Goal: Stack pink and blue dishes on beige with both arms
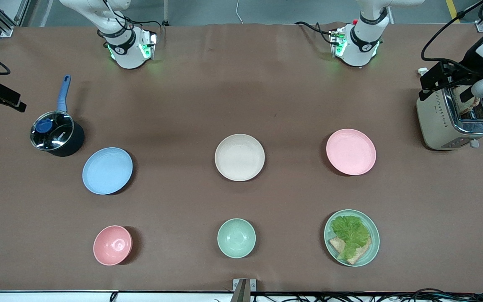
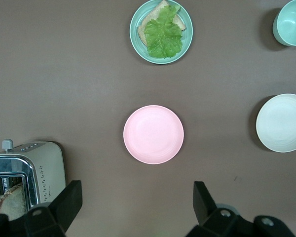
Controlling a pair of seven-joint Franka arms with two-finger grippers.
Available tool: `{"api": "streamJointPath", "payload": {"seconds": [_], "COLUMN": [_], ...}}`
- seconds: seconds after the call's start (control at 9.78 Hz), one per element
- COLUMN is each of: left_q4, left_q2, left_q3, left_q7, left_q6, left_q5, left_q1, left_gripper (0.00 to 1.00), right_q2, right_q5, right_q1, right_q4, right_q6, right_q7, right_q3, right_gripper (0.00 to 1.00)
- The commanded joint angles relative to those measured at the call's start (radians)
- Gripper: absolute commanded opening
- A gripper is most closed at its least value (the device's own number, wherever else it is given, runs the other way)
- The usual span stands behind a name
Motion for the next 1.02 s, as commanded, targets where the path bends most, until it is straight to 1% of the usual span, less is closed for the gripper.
{"api": "streamJointPath", "payload": {"seconds": [0.0, 0.2, 0.31, 0.41, 0.51, 0.61, 0.72, 0.82, 0.92], "left_q4": [-0.039, -0.033, -0.036, -0.033, -0.037, -0.062, -0.104, -0.184, -0.271], "left_q2": [-0.006, 0.004, 0.015, 0.021, 0.027, 0.036, 0.043, 0.041, 0.043], "left_q3": [0.001, 0.002, 0.004, 0.008, 0.011, 0.010, 0.010, 0.011, 0.022], "left_q7": [-0.012, -0.009, -0.005, 0.014, 0.012, 0.014, 0.014, 0.017, 0.053], "left_q6": [-0.006, -0.004, -0.004, 0.002, 0.019, 0.034, 0.072, 0.158, 0.227], "left_q5": [0.021, 0.021, 0.021, 0.018, 0.010, 0.005, 0.004, 0.004, -0.005], "left_q1": [-0.006, -0.006, -0.006, -0.003, -0.001, 0.002, 0.000, 0.005, 0.005], "left_gripper": [0.99, 0.99, 1.00, 1.00, 0.99, 0.99, 0.99, 0.99, 1.00], "right_q2": [-0.012, -0.010, -0.008, -0.004, 0.022, 0.039, 0.051, 0.062, 0.073], "right_q5": [-0.012, -0.008, -0.005, -0.018, -0.018, -0.012, 0.000, 0.003, 0.027], "right_q1": [-0.017, -0.017, -0.011, -0.006, -0.003, -0.008, -0.016, -0.016, -0.011], "right_q4": [-0.012, -0.012, -0.014, -0.014, -0.014, -0.043, -0.116, -0.235, -0.327], "right_q6": [-0.001, -0.003, 0.000, 0.014, 0.043, 0.049, 0.105, 0.247, 0.368], "right_q7": [-0.009, -0.006, -0.007, -0.018, -0.024, -0.032, -0.082, -0.157, -0.176], "right_q3": [0.010, 0.004, -0.016, -0.018, -0.016, -0.016, -0.022, -0.041, -0.065], "right_gripper": [1.00, 1.00, 1.00, 1.00, 1.00, 1.00, 1.00, 1.00, 1.00]}}
